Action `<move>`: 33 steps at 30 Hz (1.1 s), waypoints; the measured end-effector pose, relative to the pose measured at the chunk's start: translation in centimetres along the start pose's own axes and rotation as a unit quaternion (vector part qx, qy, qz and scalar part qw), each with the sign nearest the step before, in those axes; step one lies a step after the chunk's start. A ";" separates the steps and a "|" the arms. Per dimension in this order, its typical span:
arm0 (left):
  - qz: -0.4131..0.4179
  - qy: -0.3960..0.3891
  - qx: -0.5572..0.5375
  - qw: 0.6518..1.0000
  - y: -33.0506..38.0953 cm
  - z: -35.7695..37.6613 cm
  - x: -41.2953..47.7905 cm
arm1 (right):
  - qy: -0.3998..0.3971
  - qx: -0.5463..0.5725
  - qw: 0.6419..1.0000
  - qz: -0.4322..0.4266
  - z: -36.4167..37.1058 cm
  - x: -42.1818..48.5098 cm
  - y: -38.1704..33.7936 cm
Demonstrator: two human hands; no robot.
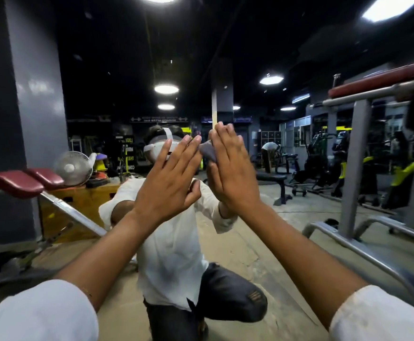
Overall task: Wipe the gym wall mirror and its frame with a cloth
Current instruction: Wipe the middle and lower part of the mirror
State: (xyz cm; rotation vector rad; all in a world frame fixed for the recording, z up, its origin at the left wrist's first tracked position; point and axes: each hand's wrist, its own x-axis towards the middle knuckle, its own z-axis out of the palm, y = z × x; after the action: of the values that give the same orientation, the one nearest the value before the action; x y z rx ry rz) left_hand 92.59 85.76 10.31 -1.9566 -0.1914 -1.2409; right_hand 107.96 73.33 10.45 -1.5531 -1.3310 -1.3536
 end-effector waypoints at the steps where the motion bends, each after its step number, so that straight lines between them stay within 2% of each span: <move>1: 0.000 -0.001 0.001 1.000 -0.1 0.1 0.0 | -0.015 -0.007 1.000 -0.026 -0.3 0.0 0.7; 3: 0.004 0.000 0.000 1.000 -0.2 0.2 0.1 | -0.001 -0.014 1.000 -0.003 -1.2 0.2 3.0; 5: 0.007 0.000 -0.001 1.000 -0.1 0.5 0.0 | 0.057 0.000 0.991 0.125 -2.2 0.0 6.0; 7: 0.006 0.002 0.004 1.000 -0.2 0.8 -0.1 | 0.114 0.026 0.960 0.256 -2.8 -1.0 8.1; 9: 0.006 0.009 0.006 1.000 -0.3 0.9 0.0 | 0.129 0.022 0.947 0.293 -2.2 -2.7 7.6; 11: 0.018 0.014 0.006 1.000 0.2 1.0 -0.4 | 0.106 0.007 0.968 0.227 -0.8 -5.7 5.3; 13: 0.036 0.006 0.002 0.999 2.0 1.4 -1.9 | 0.032 0.012 0.997 0.072 0.1 -9.0 3.3; 15: 0.029 -0.013 -0.007 0.999 5.3 1.9 -4.3 | -0.031 0.019 0.998 -0.061 -0.1 -11.3 3.4; 17: -0.003 -0.034 -0.013 0.999 8.3 2.4 -6.7 | -0.030 0.027 0.997 -0.063 -0.5 -12.8 4.8; 20: -0.016 -0.054 0.001 0.998 10.9 3.1 -9.2 | -0.006 0.051 0.998 0.025 0.1 -16.6 5.4; 21: 0.009 -0.054 0.007 0.999 11.4 3.4 -9.9 | -0.018 0.051 0.999 0.003 0.6 -18.6 5.3; 24: 0.120 -0.068 0.021 0.990 12.2 4.0 -11.6 | -0.077 0.048 0.986 -0.143 2.2 -24.8 5.5; 26: 0.126 -0.083 0.027 0.988 12.3 4.0 -11.7 | -0.084 0.023 0.977 -0.196 3.1 -27.9 6.1; 28: 0.111 -0.086 0.029 0.990 12.4 3.8 -11.5 | -0.078 0.008 0.974 -0.214 4.1 -30.3 6.5; 33: 0.106 -0.095 0.040 0.989 12.5 3.6 -11.4 | -0.098 0.067 0.967 -0.226 5.7 -33.5 6.2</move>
State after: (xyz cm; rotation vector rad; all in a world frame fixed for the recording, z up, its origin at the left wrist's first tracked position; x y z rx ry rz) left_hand 95.67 82.90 -6.47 -1.9684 -0.1225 -0.8987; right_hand 117.55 68.49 -22.38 -1.3688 -1.9478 -1.3600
